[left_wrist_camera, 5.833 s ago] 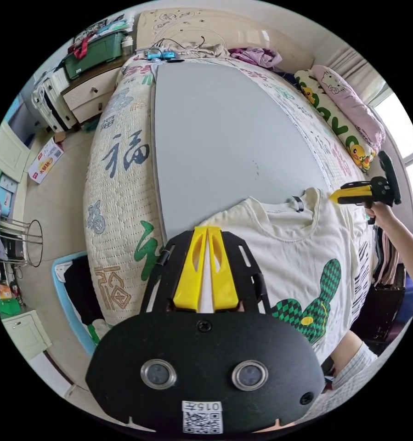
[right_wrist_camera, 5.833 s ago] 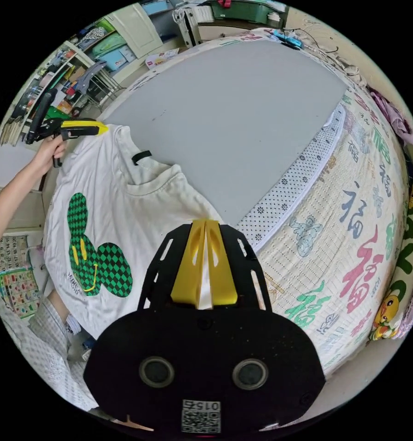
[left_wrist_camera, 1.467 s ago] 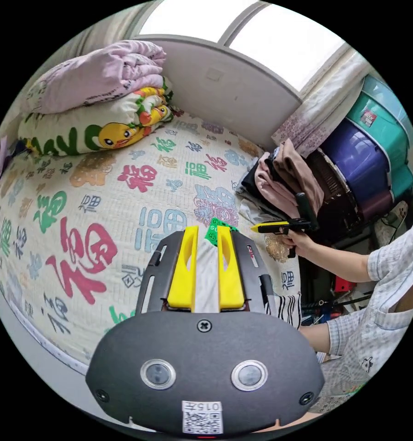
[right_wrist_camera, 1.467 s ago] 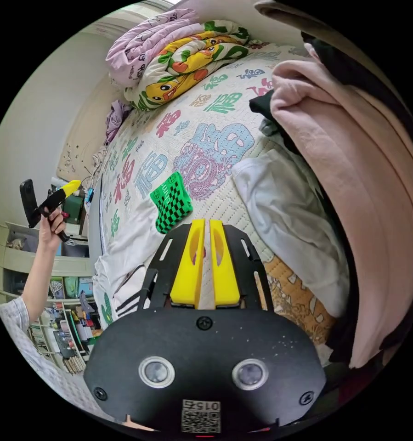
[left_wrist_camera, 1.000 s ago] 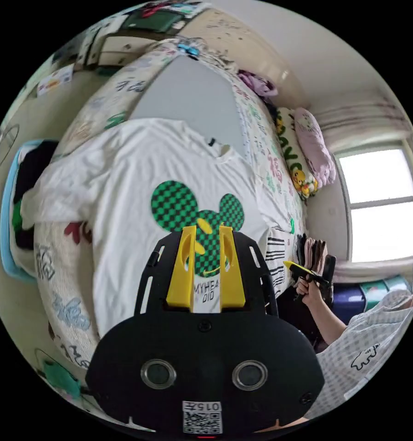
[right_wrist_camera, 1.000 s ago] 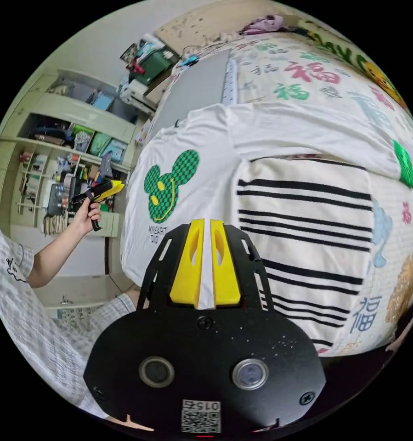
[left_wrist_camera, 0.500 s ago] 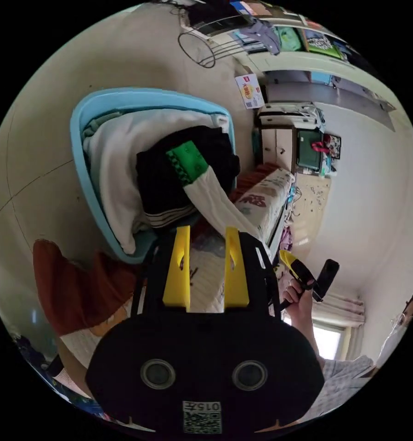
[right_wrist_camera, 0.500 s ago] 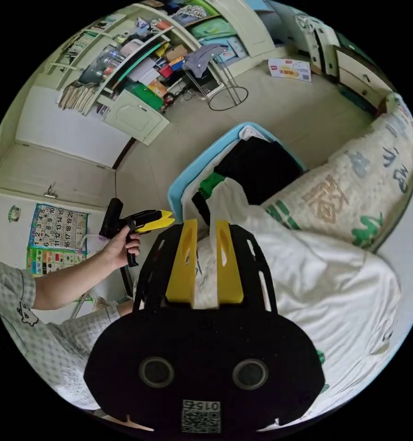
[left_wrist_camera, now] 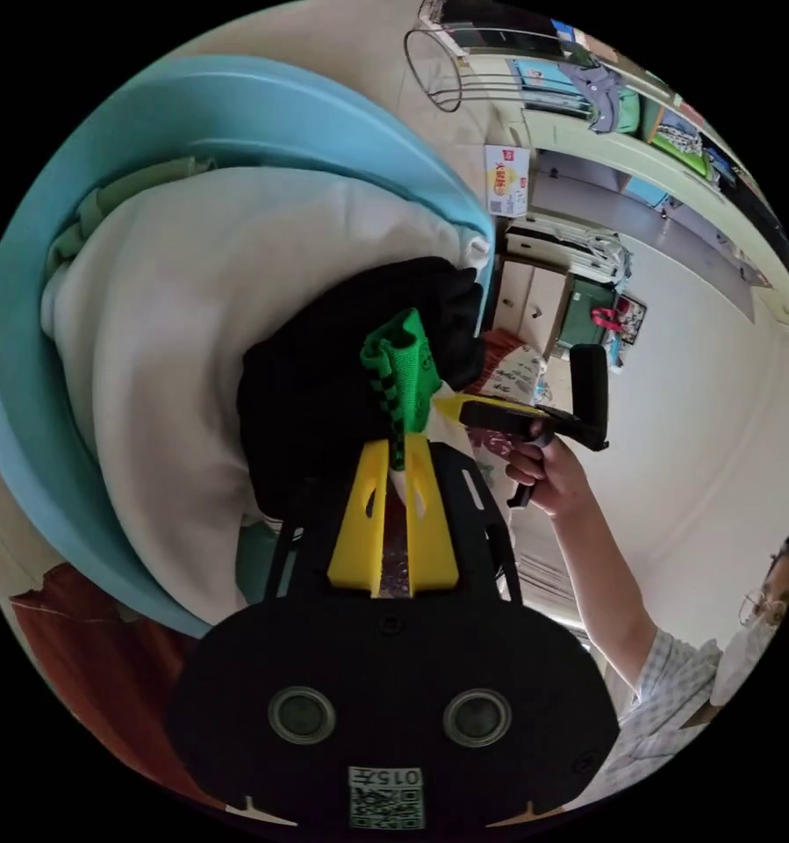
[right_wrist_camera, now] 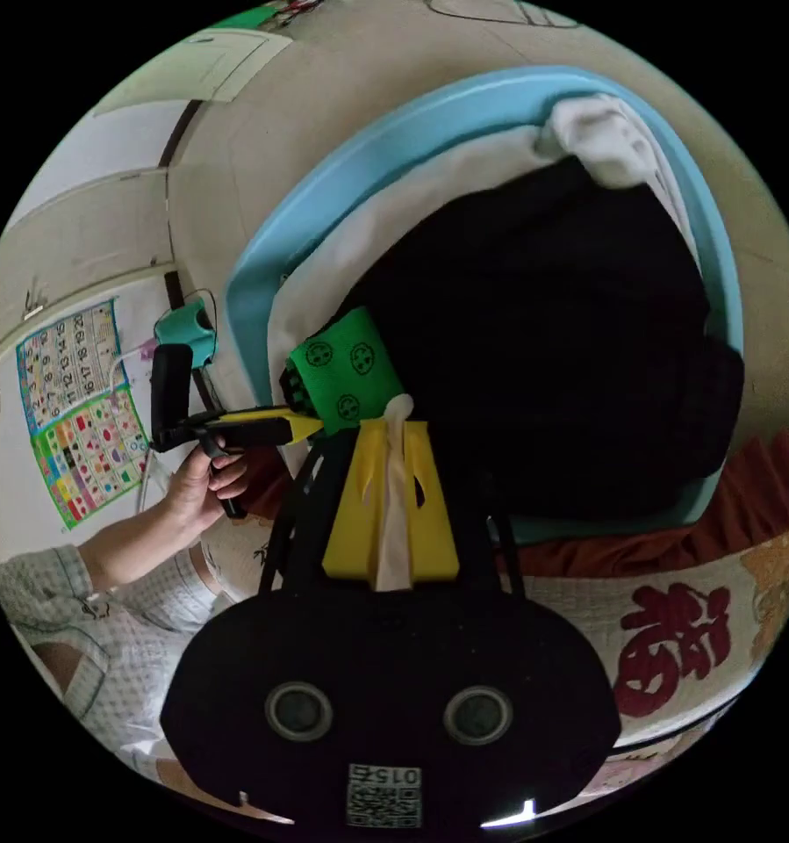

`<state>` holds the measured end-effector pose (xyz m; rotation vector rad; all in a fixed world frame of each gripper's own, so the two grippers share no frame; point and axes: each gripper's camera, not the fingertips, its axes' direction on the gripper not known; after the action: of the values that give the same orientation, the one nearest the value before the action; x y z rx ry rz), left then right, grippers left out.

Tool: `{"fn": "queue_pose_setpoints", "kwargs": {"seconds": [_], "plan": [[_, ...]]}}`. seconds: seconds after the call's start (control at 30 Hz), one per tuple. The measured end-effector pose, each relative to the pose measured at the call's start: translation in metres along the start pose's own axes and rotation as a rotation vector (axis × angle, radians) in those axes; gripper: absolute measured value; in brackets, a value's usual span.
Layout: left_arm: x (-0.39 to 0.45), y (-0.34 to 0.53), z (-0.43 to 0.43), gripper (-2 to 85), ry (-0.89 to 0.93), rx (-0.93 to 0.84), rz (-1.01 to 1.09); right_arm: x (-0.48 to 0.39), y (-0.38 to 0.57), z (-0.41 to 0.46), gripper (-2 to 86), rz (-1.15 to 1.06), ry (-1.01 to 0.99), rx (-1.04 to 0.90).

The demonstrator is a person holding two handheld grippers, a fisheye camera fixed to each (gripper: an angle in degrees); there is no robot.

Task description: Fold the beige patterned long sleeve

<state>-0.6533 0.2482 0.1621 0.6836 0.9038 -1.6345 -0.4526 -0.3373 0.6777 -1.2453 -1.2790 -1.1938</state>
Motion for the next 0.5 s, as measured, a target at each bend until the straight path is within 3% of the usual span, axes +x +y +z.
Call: {"fn": "queue_pose_setpoints", "kwargs": {"seconds": [0.17, 0.33, 0.5], "plan": [[0.038, 0.002, -0.054, 0.4, -0.024, 0.132, 0.11, -0.003, -0.004, -0.02, -0.4, -0.146, 0.131, 0.037], [0.044, 0.006, -0.062, 0.4, -0.121, 0.138, 0.121, 0.006, 0.006, 0.02, 1.0, -0.13, 0.284, 0.056], [0.056, 0.02, -0.072, 2.1, -0.36, 0.164, 0.165, 0.045, 0.126, -0.021, 6.7, 0.012, 0.139, 0.421]]}}
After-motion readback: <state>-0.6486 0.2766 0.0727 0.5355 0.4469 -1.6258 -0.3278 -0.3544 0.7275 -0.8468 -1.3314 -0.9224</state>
